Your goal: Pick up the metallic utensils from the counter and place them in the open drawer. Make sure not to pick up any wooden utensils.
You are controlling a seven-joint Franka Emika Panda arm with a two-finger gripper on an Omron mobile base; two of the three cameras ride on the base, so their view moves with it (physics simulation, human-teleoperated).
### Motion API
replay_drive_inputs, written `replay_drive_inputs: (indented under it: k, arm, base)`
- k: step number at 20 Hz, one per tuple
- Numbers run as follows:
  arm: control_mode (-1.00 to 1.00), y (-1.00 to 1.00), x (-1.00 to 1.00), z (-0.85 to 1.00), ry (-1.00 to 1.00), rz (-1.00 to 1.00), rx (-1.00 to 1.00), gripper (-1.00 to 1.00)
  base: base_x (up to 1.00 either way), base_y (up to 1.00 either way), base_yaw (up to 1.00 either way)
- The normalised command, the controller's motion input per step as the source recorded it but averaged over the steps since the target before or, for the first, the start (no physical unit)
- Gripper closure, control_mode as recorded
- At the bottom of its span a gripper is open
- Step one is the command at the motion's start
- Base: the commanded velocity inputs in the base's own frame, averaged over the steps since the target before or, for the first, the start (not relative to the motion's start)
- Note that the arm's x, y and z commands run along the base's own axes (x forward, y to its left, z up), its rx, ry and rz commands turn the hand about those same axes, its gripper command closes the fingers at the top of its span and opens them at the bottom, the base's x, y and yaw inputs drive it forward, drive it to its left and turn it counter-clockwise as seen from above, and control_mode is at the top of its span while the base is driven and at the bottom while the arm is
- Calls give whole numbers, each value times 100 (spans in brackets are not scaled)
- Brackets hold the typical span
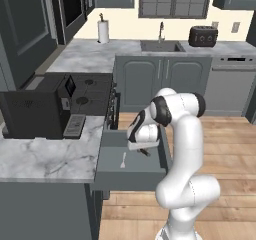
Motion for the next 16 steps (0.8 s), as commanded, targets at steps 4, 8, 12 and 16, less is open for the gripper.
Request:
replay_drive_inputs:
  k: [4,8,12,16]
  arm:
    - [-100,0,-15,0,-1,8,1,100]
    - [-100,0,0,-3,0,12,0,100]
    - [-100,0,0,0,0,5,0,100]
    - [-100,0,0,0,0,0,0,-100]
  base:
    - [0,0,0]
    - [0,0,0]
    - [0,0,0]
    - [0,0,0]
